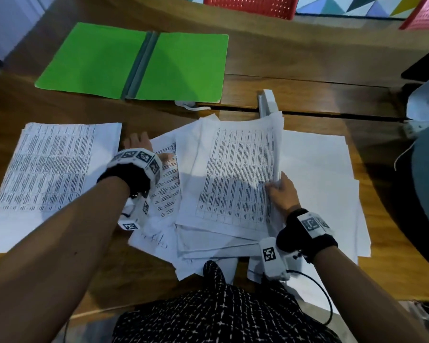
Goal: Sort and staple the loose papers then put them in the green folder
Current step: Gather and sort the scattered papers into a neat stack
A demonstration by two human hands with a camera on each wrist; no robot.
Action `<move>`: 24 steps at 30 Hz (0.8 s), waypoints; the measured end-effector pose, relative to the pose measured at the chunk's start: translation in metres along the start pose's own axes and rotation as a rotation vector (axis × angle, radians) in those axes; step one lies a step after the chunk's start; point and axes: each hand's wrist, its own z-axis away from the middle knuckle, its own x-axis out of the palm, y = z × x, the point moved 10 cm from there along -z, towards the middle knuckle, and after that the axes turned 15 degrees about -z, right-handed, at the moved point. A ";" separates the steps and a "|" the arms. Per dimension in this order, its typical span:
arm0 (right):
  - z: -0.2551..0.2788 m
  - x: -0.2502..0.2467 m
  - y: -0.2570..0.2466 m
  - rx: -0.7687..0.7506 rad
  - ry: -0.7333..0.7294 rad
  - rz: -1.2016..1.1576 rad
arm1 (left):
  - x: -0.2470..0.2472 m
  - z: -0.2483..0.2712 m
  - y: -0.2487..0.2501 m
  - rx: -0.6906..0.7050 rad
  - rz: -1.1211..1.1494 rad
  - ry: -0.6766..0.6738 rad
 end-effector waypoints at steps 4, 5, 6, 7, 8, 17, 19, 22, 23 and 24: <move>0.008 0.002 -0.012 -0.072 0.000 0.025 | 0.007 0.006 0.030 0.013 0.219 0.021; 0.009 0.002 -0.016 -0.097 -0.007 0.032 | 0.015 0.009 0.042 0.037 0.262 -0.011; 0.010 0.002 -0.021 -0.113 -0.011 0.042 | 0.020 0.009 0.050 0.051 0.307 -0.021; 0.010 0.000 -0.023 -0.112 -0.012 0.054 | 0.021 0.011 0.053 0.038 0.361 -0.019; 0.009 -0.004 -0.024 -0.101 -0.009 0.060 | 0.018 0.011 0.052 0.018 0.406 0.002; 0.009 -0.064 -0.013 -0.066 0.128 0.153 | -0.102 0.012 0.006 -0.055 0.495 0.344; 0.008 -0.063 -0.016 -0.088 0.141 0.128 | -0.160 0.031 0.008 -0.007 0.508 0.613; 0.006 -0.057 -0.018 -0.069 0.142 0.067 | -0.219 0.065 0.024 0.204 0.677 0.836; 0.004 -0.054 -0.017 -0.057 0.135 0.034 | -0.226 0.075 0.031 0.303 0.753 0.825; 0.002 -0.050 -0.015 -0.040 0.125 -0.002 | -0.229 0.085 0.038 0.404 0.835 0.787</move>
